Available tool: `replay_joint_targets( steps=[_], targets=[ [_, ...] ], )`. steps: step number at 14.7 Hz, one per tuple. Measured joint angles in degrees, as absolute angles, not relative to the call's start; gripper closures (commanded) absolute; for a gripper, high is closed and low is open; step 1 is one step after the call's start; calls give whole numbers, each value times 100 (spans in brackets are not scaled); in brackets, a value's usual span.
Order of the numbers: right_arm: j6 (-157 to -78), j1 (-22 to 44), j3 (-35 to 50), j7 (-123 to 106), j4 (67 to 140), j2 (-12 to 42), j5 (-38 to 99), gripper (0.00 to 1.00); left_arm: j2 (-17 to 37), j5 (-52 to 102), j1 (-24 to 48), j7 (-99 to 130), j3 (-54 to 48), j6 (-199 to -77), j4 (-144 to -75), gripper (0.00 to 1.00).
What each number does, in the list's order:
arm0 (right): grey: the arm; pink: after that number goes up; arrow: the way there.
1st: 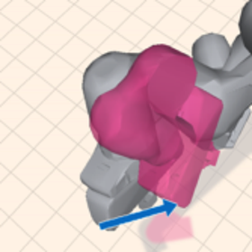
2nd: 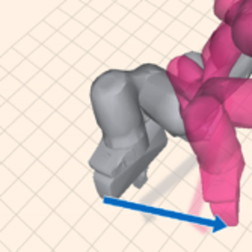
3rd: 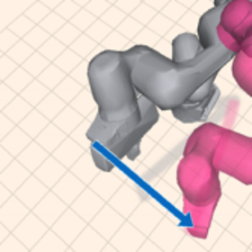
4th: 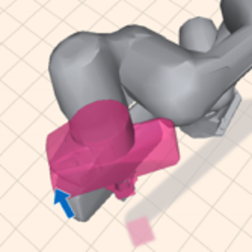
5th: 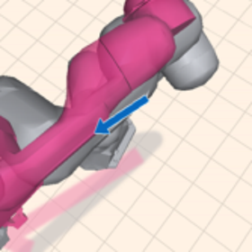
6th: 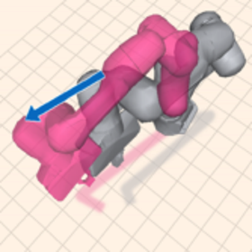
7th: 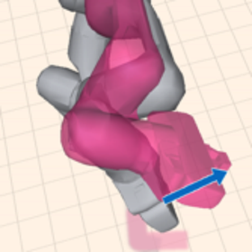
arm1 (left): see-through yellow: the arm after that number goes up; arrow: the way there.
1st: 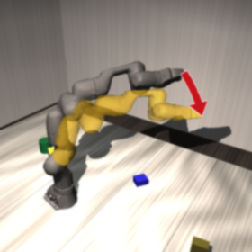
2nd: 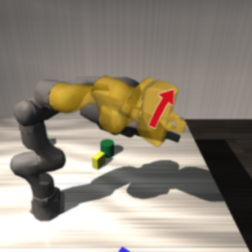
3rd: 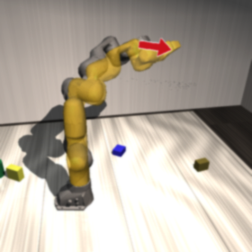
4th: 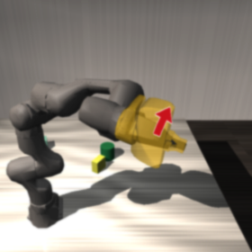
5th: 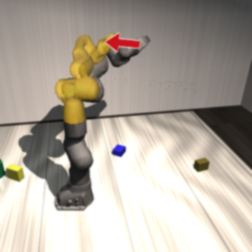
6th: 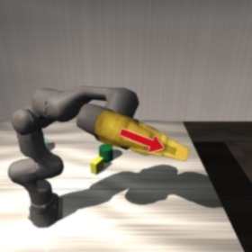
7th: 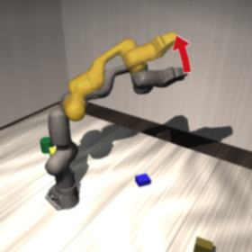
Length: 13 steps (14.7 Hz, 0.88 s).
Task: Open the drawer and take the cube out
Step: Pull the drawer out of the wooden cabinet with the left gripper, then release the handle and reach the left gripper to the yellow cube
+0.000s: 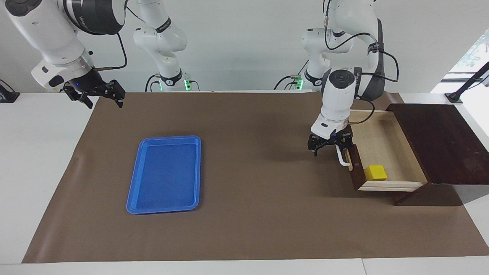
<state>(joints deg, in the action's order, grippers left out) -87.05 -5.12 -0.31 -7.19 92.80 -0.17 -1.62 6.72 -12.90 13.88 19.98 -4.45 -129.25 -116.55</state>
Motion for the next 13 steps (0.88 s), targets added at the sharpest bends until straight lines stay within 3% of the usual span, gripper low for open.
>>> replay_joint_targets(
  steps=[5, 10, 13],
  targets=[
    [-8705, -512, -31, -720, 9280, -17, -162, 0, 888, -1093, 1382, 2013, -425, -12225, -10935, 0],
    [-8705, -513, -32, -721, 9280, -17, -162, 0, 957, -1003, 1380, 2073, -423, -12033, -10867, 0],
    [-8705, -513, -32, -721, 9280, -17, -162, 0, 1092, -808, 1373, 2072, -395, -11168, -9979, 0]
  ],
)
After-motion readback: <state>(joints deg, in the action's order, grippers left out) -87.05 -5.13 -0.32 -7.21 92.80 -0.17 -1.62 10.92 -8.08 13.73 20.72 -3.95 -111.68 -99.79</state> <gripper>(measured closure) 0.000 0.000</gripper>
